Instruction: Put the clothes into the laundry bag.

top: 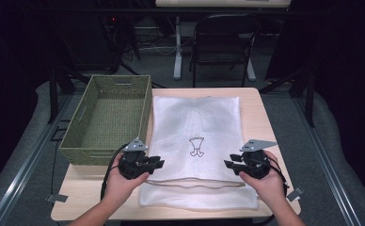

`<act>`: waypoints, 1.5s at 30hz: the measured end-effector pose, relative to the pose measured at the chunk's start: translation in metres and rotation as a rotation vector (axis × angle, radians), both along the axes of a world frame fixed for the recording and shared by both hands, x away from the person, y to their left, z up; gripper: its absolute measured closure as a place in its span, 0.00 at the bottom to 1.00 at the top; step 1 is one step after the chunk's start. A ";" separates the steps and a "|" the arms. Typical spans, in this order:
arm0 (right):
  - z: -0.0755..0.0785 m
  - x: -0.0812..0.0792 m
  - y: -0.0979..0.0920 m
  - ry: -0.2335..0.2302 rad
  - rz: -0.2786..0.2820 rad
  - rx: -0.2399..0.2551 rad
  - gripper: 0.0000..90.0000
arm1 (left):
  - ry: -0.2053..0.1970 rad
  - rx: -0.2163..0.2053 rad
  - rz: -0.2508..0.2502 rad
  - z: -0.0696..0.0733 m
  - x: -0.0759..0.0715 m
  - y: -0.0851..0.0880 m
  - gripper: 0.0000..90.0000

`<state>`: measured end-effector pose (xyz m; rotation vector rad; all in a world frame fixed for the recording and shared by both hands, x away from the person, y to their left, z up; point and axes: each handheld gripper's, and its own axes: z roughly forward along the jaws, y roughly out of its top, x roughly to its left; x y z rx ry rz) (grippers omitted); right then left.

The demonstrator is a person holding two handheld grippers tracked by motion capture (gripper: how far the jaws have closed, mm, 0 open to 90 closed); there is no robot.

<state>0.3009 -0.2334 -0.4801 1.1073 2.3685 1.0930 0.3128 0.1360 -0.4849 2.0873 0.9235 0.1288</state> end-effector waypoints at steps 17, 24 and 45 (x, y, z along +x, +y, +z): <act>-0.034 -0.003 0.015 0.066 0.048 -0.037 0.87 | 0.047 0.020 -0.035 -0.039 0.002 -0.015 0.98; -0.048 -0.001 0.009 0.097 0.039 -0.025 0.87 | 0.092 0.053 -0.039 -0.060 0.005 -0.015 0.98; -0.072 0.006 -0.007 0.188 -0.009 -0.044 0.88 | 0.131 0.127 -0.037 -0.077 0.008 -0.016 0.94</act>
